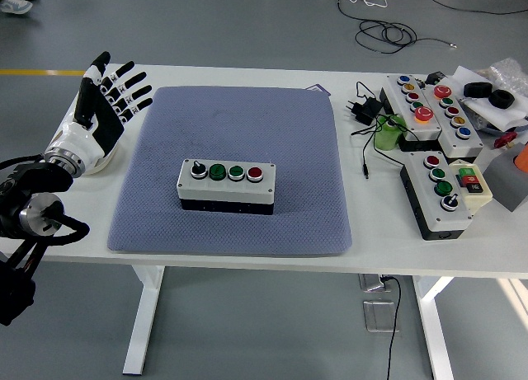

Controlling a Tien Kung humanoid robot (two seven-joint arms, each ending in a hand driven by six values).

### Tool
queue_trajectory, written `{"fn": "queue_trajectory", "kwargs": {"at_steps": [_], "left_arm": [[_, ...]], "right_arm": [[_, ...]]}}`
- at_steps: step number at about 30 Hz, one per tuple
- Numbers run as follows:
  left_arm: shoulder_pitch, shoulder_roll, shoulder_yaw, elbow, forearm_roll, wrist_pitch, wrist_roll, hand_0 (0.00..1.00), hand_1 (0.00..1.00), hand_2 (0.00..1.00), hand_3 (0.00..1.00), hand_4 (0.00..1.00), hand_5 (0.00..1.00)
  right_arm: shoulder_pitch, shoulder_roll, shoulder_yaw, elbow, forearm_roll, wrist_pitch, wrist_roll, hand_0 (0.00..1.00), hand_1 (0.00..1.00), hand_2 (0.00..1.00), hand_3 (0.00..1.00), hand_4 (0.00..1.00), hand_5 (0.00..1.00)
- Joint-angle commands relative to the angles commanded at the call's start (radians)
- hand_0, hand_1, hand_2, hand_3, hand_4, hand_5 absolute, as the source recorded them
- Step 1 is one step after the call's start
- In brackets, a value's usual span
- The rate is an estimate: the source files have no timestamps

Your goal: Pick up the button,place it on the desk,press the button,press the button

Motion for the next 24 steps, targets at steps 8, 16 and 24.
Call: {"fn": "queue_trajectory", "kwargs": {"at_steps": [8,16,24], "left_arm": [[0.0,0.001,-0.003,0.002,0.002,-0.003,0.007,0.842,0.832,0.857,0.901,0.691,0.998],[-0.001,0.002,-0.004,0.007,0.002,-0.004,0.011,0.837,0.828,0.85,0.897,0.69,0.998],[0.001,0.002,-0.004,0.014,0.004,-0.004,0.016,0.823,0.815,0.833,0.894,0.691,0.998]], "right_arm": [[0.003,-0.001,0.001,0.0,-0.002,0.002,0.003,0.654,0.51,0.551,0.604,0.297,0.407],[0.004,-0.001,0.004,0.0,-0.006,0.003,0.003,0.654,0.51,0.551,0.604,0.297,0.407],[0.003,0.001,0.007,0.0,-0.011,0.002,0.0,0.654,0.511,0.551,0.604,0.297,0.407]]}}
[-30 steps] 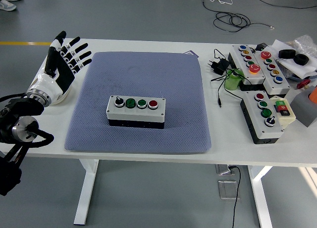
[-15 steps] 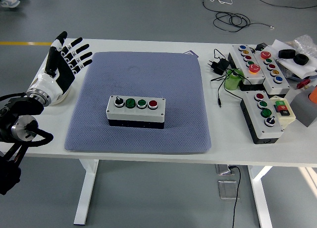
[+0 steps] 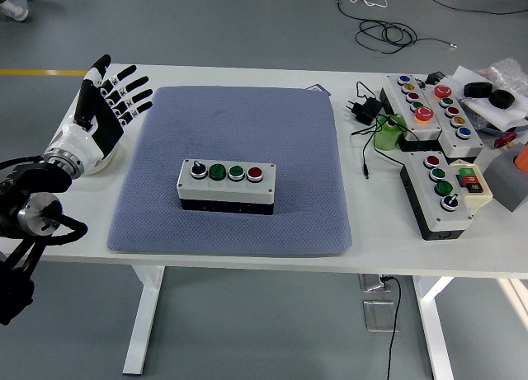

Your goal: Pick up the button,place it on the desk,press the button,press the button

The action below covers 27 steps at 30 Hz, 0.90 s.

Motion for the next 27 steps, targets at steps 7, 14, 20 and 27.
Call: {"fn": "queue_trajectory", "kwargs": {"at_steps": [7,14,20,27], "left_arm": [[0.001,0.001,-0.003,0.004,0.0,0.002,0.0,0.82,0.814,0.833,0.893,0.692,0.998],[-0.002,0.001,-0.002,0.011,0.023,0.013,0.013,0.809,0.813,0.828,0.889,0.693,0.998],[-0.013,0.008,-0.005,0.01,0.024,0.012,0.012,0.811,0.812,0.827,0.888,0.692,0.998],[-0.013,0.008,-0.012,0.011,0.025,0.012,0.012,0.81,0.813,0.826,0.886,0.693,0.998]], "right_arm": [[0.0,0.001,0.004,0.0,-0.005,-0.001,-0.002,0.654,0.51,0.551,0.603,0.296,0.407],[0.0,0.002,0.007,0.0,-0.01,-0.002,-0.003,0.654,0.509,0.551,0.604,0.296,0.407],[0.004,0.005,0.029,0.0,-0.037,-0.004,-0.006,0.654,0.51,0.551,0.604,0.297,0.407],[0.006,0.005,0.032,0.0,-0.046,-0.004,-0.006,0.654,0.51,0.551,0.603,0.294,0.407]]}}
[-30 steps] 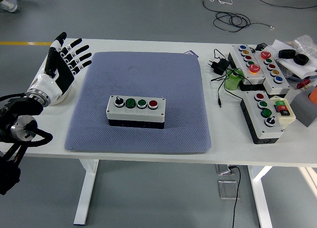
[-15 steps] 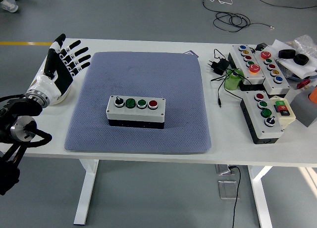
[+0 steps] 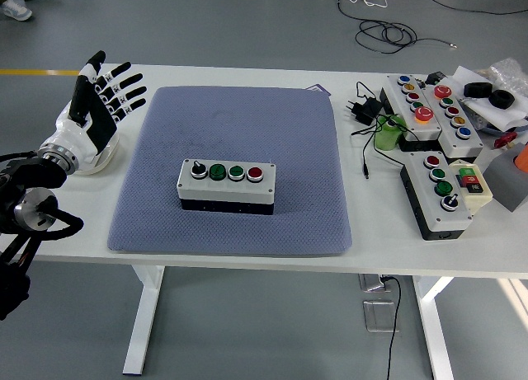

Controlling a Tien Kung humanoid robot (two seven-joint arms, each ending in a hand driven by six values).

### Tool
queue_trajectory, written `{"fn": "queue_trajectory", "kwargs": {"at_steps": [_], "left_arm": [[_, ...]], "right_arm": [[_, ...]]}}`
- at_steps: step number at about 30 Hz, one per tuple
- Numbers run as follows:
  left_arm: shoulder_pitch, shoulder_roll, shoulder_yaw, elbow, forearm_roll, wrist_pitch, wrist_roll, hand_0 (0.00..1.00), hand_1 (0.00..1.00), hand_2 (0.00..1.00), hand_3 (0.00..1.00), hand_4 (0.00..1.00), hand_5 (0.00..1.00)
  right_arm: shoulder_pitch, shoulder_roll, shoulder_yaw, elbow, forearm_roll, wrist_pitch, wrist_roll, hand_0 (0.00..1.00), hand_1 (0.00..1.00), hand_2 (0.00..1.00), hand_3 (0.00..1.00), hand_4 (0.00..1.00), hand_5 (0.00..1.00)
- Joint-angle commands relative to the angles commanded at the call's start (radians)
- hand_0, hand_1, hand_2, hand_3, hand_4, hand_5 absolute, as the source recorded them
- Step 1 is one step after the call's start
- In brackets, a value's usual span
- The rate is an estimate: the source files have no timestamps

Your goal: Pick up the button,place it on the desk,press the button,press the button

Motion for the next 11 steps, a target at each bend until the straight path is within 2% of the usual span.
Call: {"fn": "queue_trajectory", "kwargs": {"at_steps": [11], "left_arm": [[0.001,-0.004,0.001,0.003,-0.002,0.006,-0.004,0.808,0.811,0.821,0.88,0.692,0.998]], "right_arm": [[0.002,-0.001,-0.008,0.0,0.012,0.001,0.005,0.654,0.51,0.551,0.604,0.294,0.407]]}}
